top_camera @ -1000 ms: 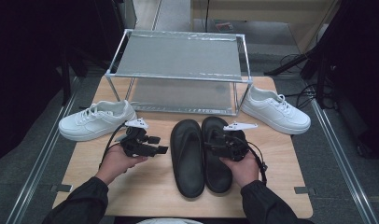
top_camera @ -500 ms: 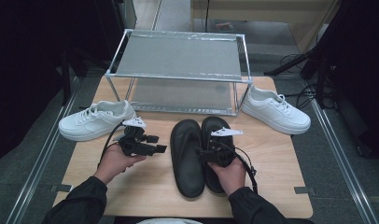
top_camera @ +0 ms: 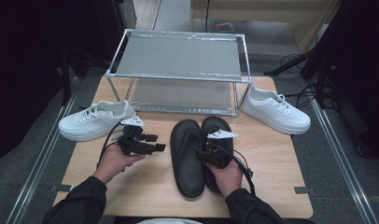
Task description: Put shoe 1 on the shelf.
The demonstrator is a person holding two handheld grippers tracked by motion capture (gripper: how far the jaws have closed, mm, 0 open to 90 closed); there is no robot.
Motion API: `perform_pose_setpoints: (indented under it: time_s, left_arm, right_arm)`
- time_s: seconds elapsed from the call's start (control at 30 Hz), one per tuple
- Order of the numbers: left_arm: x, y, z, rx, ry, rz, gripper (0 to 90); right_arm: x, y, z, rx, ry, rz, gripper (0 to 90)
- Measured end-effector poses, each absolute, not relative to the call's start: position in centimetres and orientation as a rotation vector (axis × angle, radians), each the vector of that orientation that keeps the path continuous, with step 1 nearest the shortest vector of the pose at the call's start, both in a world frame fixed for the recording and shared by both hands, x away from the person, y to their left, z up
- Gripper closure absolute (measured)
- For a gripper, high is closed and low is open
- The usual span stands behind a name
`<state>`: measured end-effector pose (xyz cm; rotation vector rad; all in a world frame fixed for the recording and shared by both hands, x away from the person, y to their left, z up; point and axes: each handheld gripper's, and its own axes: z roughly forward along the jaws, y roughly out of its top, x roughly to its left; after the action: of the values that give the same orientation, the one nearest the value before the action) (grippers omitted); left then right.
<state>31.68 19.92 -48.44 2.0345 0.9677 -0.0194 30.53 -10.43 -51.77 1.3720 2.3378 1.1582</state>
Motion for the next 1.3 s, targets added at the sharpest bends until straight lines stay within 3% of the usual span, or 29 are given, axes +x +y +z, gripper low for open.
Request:
perform_pose_setpoints:
  time_s: [0.2, 0.53, 0.83, 1.3]
  left_arm:
    - [31.7, 19.9, -48.4, 2.039, 0.964, -0.022, 37.9]
    - [31.7, 20.0, -48.4, 2.034, 0.971, -0.023, 37.9]
    - [31.6, 20.1, -48.3, 2.03, 0.968, -0.02, 38.0]
    - [32.5, 20.5, -47.6, 2.044, 0.958, -0.004, 38.7]
  right_arm:
    - [30.4, -10.7, -51.7, 1.411, 2.316, 1.152, 59.3]
    - [30.5, -11.2, -51.6, 1.456, 2.31, 1.143, 65.1]
    - [30.8, -12.3, -51.2, 1.535, 2.284, 1.14, 76.1]
    - [31.2, -13.1, -49.8, 1.507, 2.321, 1.167, 76.5]
